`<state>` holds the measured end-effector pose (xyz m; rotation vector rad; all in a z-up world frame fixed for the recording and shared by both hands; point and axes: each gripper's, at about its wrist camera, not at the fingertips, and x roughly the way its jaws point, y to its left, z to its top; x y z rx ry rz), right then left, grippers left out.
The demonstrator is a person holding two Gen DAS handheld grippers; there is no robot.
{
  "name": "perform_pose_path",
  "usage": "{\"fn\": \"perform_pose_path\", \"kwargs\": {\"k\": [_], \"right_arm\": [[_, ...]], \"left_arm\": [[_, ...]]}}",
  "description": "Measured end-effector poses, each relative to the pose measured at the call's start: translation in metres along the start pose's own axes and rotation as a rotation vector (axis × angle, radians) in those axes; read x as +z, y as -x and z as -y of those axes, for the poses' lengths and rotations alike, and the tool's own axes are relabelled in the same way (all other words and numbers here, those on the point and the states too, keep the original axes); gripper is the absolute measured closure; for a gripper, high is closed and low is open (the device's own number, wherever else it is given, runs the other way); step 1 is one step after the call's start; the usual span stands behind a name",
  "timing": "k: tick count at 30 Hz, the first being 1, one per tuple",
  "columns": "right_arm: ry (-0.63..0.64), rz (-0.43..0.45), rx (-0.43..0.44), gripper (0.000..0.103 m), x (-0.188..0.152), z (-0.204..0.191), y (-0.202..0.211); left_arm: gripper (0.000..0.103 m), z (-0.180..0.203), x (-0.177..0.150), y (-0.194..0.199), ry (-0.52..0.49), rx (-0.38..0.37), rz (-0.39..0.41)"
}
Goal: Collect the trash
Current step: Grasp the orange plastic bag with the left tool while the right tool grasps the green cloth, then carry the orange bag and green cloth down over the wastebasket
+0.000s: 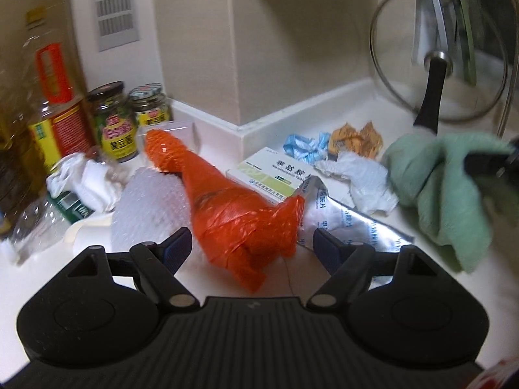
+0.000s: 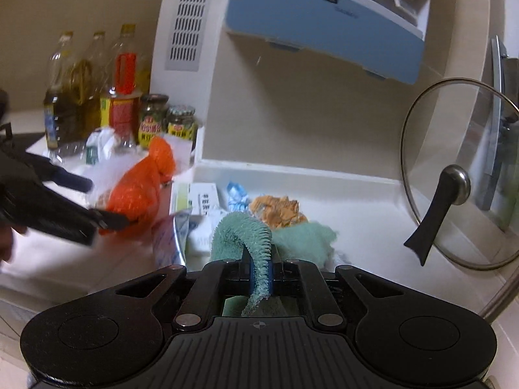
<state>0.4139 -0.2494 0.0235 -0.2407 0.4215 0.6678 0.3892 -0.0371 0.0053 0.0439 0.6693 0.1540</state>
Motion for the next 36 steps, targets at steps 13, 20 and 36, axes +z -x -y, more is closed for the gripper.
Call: {"fn": "perform_pose_path", "kwargs": {"k": [13, 20, 36], "right_arm": [[-0.020, 0.034, 0.014, 0.096, 0.020, 0.015, -0.002], [0.011, 0.114, 0.022, 0.096, 0.055, 0.019, 0.010], [0.056, 0.317, -0.060, 0.096, 0.114, 0.000, 0.088]], "left_arm": [[0.080, -0.011, 0.013, -0.008, -0.034, 0.071, 0.023], [0.080, -0.035, 0.033, 0.028, 0.064, 0.039, 0.111], [0.080, -0.051, 0.015, 0.120, 0.150, -0.138, 0.197]]}}
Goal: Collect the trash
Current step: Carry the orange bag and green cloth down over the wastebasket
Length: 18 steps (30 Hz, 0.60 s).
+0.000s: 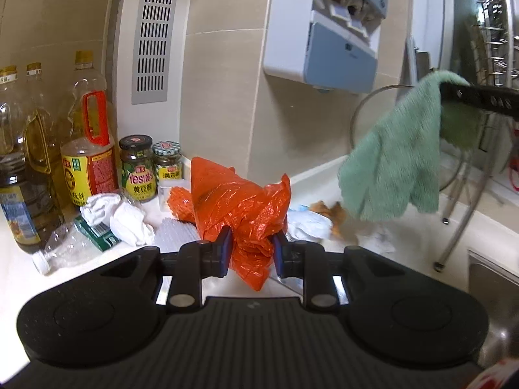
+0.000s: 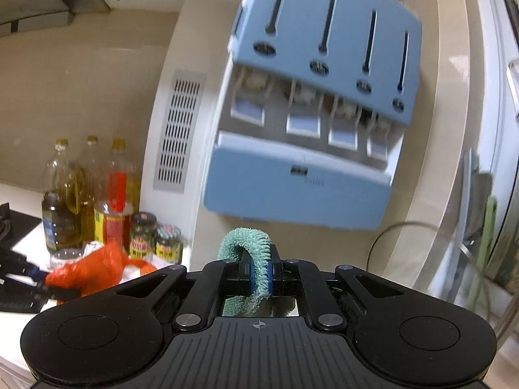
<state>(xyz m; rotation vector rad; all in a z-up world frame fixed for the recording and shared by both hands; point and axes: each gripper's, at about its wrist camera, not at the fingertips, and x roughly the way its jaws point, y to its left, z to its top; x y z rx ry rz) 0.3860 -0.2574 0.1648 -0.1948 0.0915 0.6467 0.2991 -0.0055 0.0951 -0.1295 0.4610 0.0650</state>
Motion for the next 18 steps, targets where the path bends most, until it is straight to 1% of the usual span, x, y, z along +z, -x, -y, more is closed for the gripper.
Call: {"fn": "perform_pose_path", "kwargs": {"k": [2, 5, 8, 11, 16, 17, 18], "right_arm": [[-0.004, 0.010, -0.005, 0.096, 0.006, -0.005, 0.010], [-0.039, 0.014, 0.013, 0.096, 0.012, -0.016, 0.029], [-0.053, 0.006, 0.050, 0.096, 0.012, -0.038, 0.048], [-0.079, -0.013, 0.097, 0.096, 0.004, -0.061, 0.067], [-0.122, -0.086, 0.198, 0.096, -0.021, -0.105, 0.094], [-0.129, -0.127, 0.214, 0.096, -0.026, -0.114, 0.098], [-0.129, -0.148, 0.231, 0.096, -0.032, -0.122, 0.101]], "left_arm": [[0.080, 0.000, -0.006, 0.011, 0.004, -0.030, -0.005], [0.080, -0.002, -0.015, 0.029, 0.001, -0.081, -0.023], [0.080, -0.004, -0.027, 0.051, 0.005, -0.125, -0.047], [0.080, -0.007, -0.041, 0.072, 0.002, -0.162, -0.074], [0.080, -0.016, -0.067, 0.101, -0.019, -0.233, -0.157], [0.080, -0.018, -0.072, 0.106, -0.022, -0.244, -0.176], [0.080, -0.021, -0.078, 0.110, -0.023, -0.252, -0.195]]}}
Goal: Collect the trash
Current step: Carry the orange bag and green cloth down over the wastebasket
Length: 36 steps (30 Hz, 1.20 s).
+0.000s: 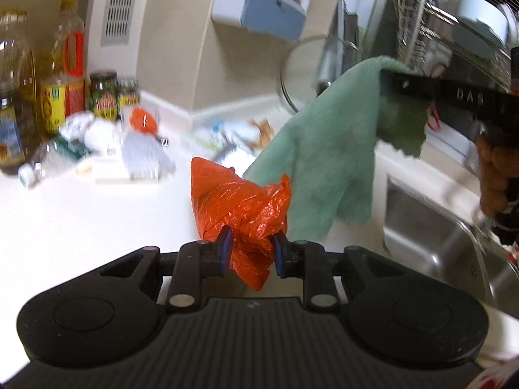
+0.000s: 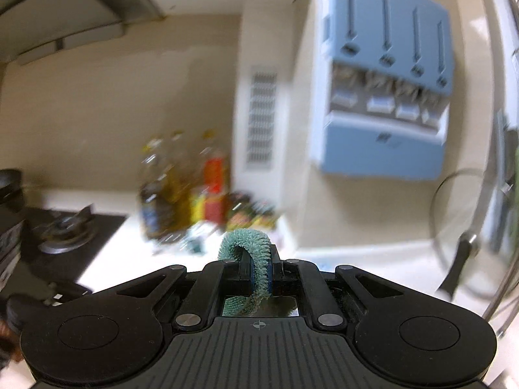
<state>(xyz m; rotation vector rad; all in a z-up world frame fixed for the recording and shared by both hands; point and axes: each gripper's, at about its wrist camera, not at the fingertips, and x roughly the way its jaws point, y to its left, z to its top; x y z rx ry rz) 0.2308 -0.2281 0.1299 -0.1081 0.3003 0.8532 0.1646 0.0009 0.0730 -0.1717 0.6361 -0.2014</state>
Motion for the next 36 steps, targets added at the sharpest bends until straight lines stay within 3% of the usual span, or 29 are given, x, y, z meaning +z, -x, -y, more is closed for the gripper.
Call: {"fn": "perform_pose_path", "kwargs": {"k": [9, 18, 27, 36], "right_arm": [[-0.031, -0.214, 0.046, 0.096, -0.072, -0.053, -0.023], [-0.015, -0.405, 0.056, 0.096, -0.158, -0.082, -0.072], [0.043, -0.535, 0.024, 0.096, -0.220, -0.082, -0.123], [0.061, -0.611, 0.014, 0.096, -0.249, -0.068, -0.149]], "left_arm": [[0.080, -0.020, -0.062, 0.005, 0.053, -0.034, -0.161], [0.080, -0.035, -0.124, -0.039, 0.134, -0.003, -0.322], [0.080, -0.046, -0.168, -0.096, 0.202, 0.074, -0.464], [0.080, -0.054, -0.183, -0.131, 0.231, 0.132, -0.519]]}}
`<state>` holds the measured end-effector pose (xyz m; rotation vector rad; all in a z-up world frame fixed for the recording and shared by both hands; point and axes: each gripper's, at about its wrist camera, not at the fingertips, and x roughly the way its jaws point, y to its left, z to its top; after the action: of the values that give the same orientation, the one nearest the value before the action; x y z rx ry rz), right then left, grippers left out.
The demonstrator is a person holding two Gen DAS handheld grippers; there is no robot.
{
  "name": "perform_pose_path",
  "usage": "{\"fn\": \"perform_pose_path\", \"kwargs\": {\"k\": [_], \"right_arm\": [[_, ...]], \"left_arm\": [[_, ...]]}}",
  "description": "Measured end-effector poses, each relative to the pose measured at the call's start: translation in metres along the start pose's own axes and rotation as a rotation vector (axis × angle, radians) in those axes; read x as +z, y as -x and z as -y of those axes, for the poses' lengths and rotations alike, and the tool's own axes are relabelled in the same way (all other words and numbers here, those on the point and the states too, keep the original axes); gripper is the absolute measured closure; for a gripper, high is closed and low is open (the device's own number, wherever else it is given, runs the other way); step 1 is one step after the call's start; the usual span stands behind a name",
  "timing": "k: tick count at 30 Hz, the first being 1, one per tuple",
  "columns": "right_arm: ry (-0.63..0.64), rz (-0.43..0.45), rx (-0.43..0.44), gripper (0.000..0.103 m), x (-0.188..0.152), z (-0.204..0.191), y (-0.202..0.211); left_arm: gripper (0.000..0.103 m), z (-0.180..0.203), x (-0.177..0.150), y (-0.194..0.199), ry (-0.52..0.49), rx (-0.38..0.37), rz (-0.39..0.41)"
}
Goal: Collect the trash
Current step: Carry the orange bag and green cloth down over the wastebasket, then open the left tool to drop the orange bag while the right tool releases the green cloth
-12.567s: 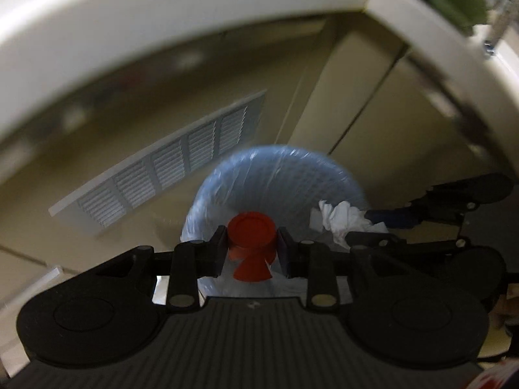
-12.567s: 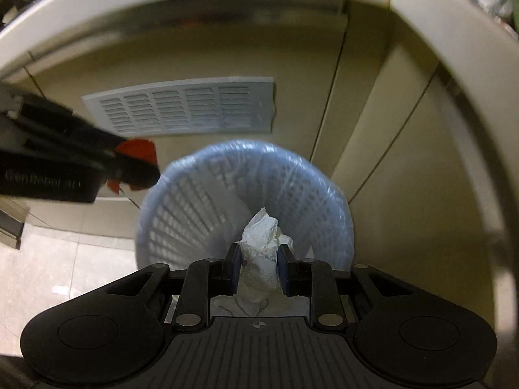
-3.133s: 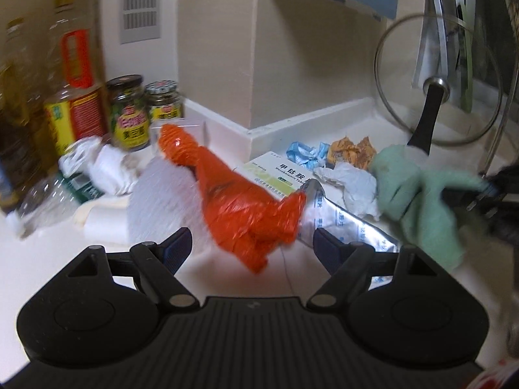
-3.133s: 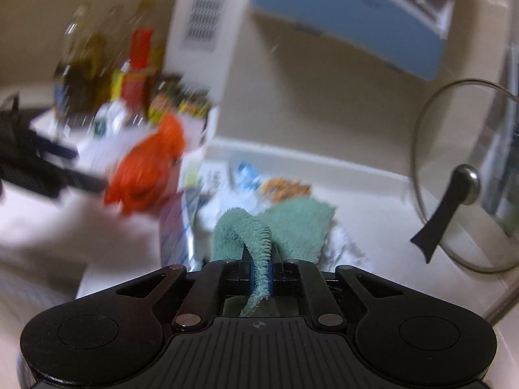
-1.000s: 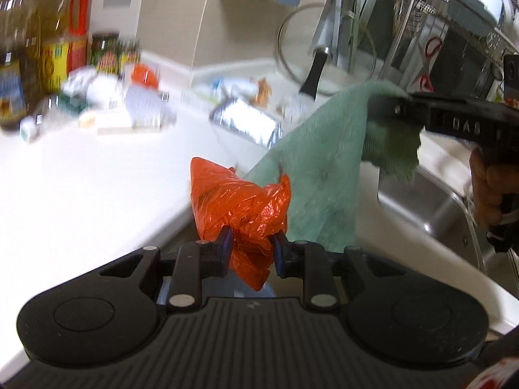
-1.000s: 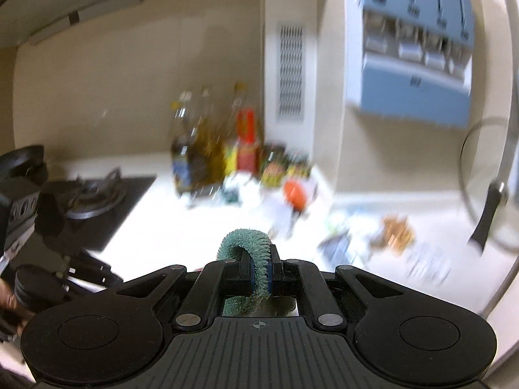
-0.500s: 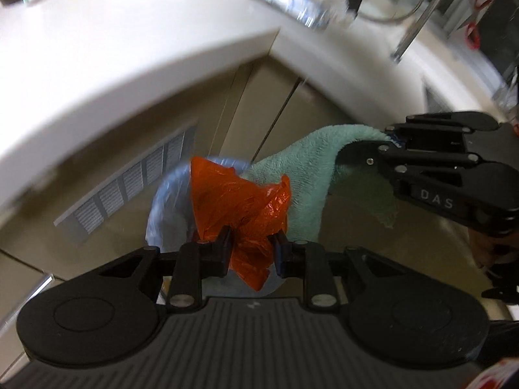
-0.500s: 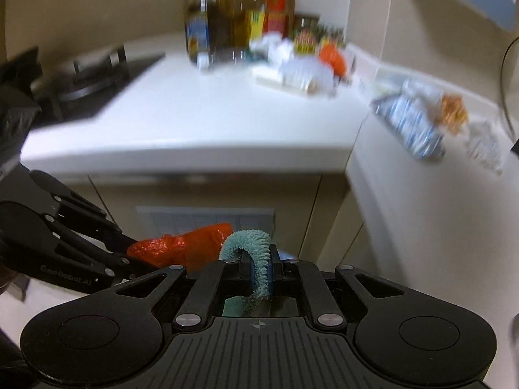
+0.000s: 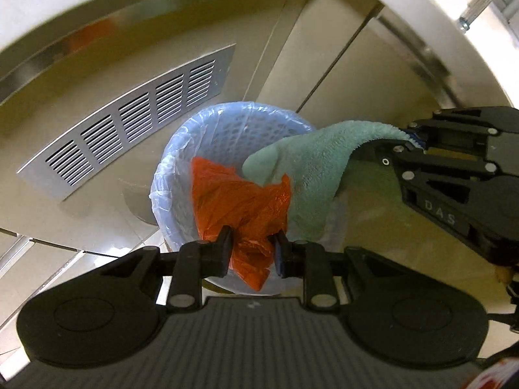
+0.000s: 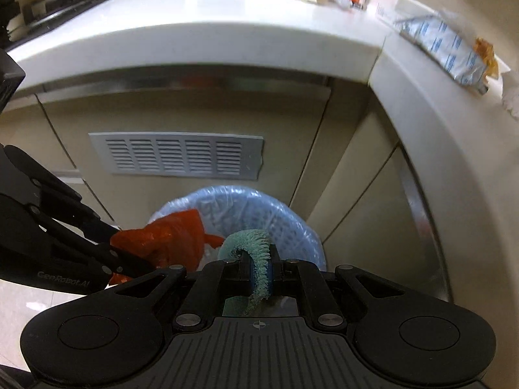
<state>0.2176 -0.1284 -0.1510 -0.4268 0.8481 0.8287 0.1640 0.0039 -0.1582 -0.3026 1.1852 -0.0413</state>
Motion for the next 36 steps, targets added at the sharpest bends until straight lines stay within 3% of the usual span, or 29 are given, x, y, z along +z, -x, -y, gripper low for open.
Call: {"fn": "perform_pose_path", "kwargs": {"k": [16, 18, 19, 20, 22, 36], "right_arm": [[-0.002, -0.044, 0.018, 0.096, 0.002, 0.003, -0.020], [-0.005, -0.044, 0.016, 0.096, 0.003, 0.004, -0.021], [-0.005, -0.045, 0.015, 0.096, 0.003, 0.004, -0.021], [-0.005, -0.046, 0.014, 0.096, 0.003, 0.004, -0.020], [-0.005, -0.045, 0.013, 0.095, 0.003, 0.004, -0.019], [-0.003, -0.034, 0.024, 0.095, 0.005, 0.003, -0.017]], "left_arm": [[0.079, 0.001, 0.012, -0.018, 0.032, 0.009, -0.014], [0.076, 0.001, 0.013, -0.018, 0.031, 0.017, -0.014], [0.067, 0.001, 0.013, -0.018, 0.033, 0.023, -0.012], [0.051, 0.001, 0.013, -0.018, 0.035, 0.027, -0.010], [0.040, 0.001, 0.013, -0.017, 0.033, 0.040, -0.001], [0.040, -0.008, 0.006, -0.013, 0.057, 0.074, 0.002]]}}
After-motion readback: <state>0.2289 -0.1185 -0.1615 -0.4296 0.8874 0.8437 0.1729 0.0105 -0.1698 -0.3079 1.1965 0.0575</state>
